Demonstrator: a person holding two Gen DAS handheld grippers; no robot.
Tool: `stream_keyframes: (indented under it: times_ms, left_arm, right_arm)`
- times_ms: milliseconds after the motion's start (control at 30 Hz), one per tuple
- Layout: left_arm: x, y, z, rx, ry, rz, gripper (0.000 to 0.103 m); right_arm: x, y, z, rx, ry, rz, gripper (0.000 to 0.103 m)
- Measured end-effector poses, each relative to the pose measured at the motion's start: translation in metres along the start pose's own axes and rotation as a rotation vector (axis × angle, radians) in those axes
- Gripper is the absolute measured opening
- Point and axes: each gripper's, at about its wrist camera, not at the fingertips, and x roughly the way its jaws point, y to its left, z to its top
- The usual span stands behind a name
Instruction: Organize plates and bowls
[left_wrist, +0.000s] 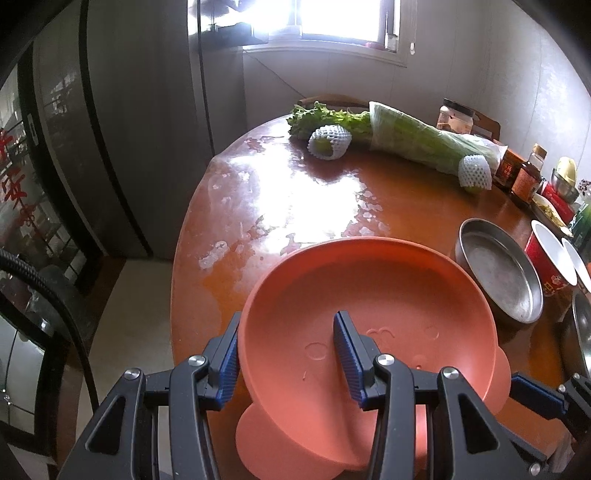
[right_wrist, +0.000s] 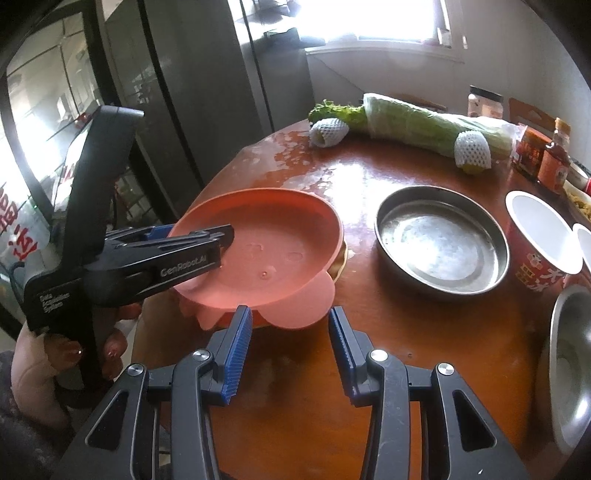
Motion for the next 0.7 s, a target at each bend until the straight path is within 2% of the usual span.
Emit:
stream_keyframes:
  times_ms: [267, 400, 700]
  left_arm:
    - [0.0007, -0.0007, 0.0003, 0.001, 0.002, 0.000, 0.048]
    - [0.0000, -0.0007, -0.0004, -0.006, 0.004, -0.022, 0.052]
    - [-0.0086, 0.0018, -0.0023, -0.020, -0.015, -0.015, 0.060]
  right_arm:
    - [0.0005, -0.0020, 0.0020, 0.015, 0.004, 0.016, 0.047]
    - [-0.0001, -0.0022, 0.0015, 0.015, 0.004, 0.015, 0.047]
    - [0.0013, -0.0037, -0.0028, 0.026, 0.017, 0.026, 0.049]
